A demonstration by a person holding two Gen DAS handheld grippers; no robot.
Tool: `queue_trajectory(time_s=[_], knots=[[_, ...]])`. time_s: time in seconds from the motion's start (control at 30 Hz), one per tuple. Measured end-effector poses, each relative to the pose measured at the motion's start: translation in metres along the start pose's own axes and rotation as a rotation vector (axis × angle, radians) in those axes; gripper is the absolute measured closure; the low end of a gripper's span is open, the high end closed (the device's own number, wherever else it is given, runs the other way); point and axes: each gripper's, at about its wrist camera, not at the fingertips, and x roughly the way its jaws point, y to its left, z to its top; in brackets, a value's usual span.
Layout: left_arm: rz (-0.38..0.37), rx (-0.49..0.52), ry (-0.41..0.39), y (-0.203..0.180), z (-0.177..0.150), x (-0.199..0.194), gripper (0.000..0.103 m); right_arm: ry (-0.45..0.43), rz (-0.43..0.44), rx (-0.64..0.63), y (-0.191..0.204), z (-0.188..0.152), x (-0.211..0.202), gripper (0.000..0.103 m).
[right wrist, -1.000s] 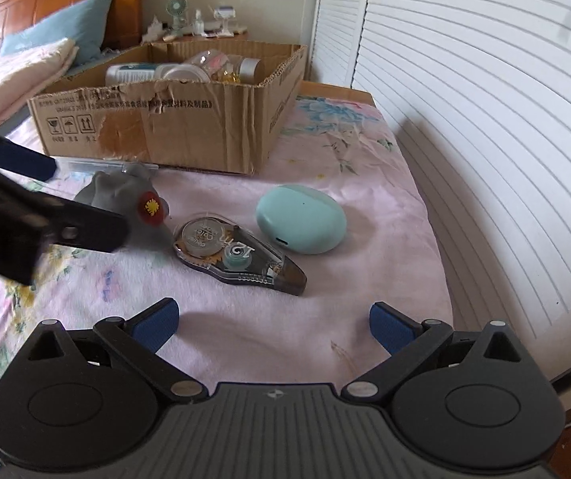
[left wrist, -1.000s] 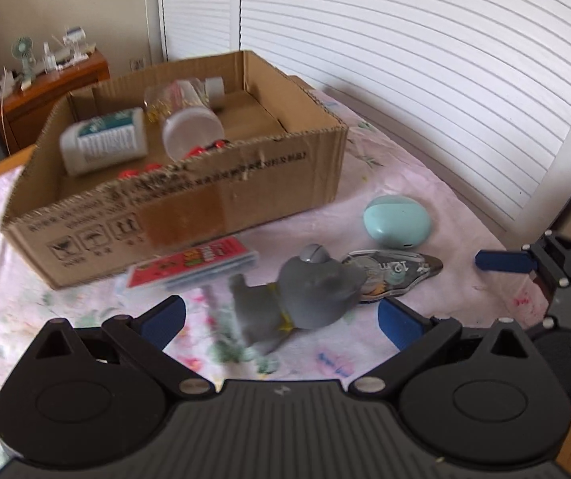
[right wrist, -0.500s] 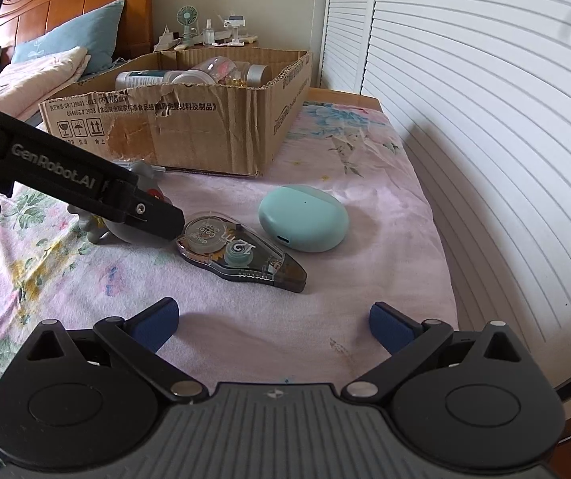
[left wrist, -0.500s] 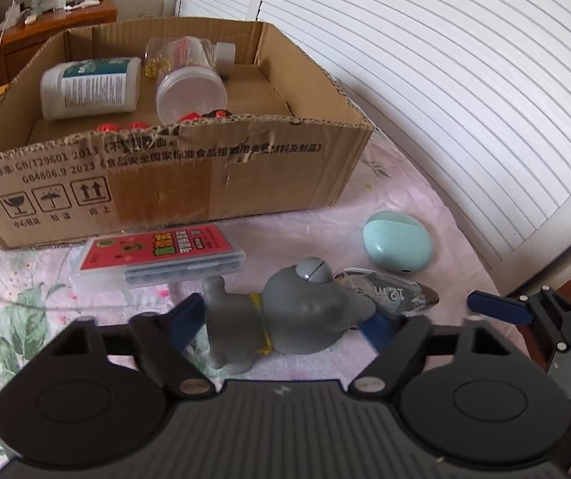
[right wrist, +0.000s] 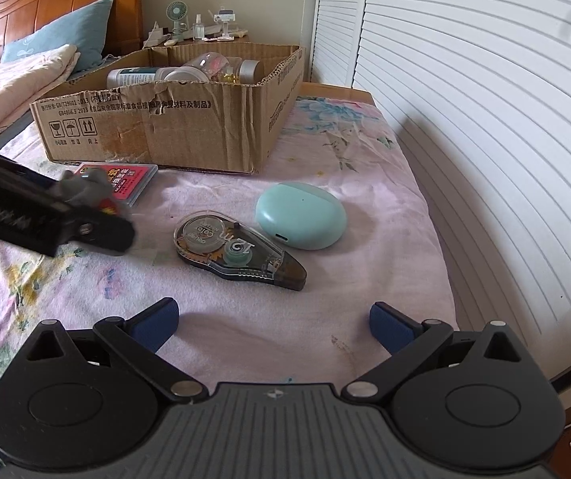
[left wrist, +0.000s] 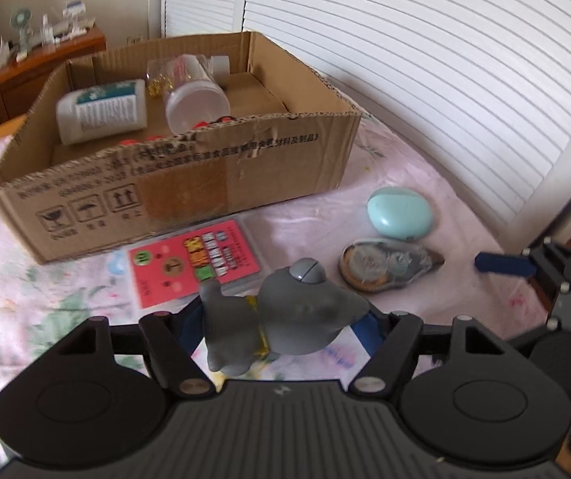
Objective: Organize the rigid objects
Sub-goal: 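Close the left tool on the grey elephant toy and lift it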
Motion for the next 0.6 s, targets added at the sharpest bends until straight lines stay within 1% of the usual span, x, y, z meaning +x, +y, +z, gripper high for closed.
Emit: queue_trajectory(time_s=[0.13,0.37,0.5,0.6], knots=[[0.045,0.050,0.007,0.006,-0.008,-0.011,0.030,0.016,0.012,-0.006,0.007,0.001,-0.001,0.000],[0.106,0.107,0.037,0.024,-0.029,-0.027,0.030,0.038,0.067,-0.025,0.025,0.004,0.000,0.000],[0.078,0.083,0.026,0.033,-0.031,-0.029,0.030,0.033,0.051,-0.014,0.031,0.010,0.005,0.000],[0.074,0.097,0.011,0.031,-0.031,-0.027,0.029,0.033,0.040,-0.003,0.031,0.016,0.011,0.000]])
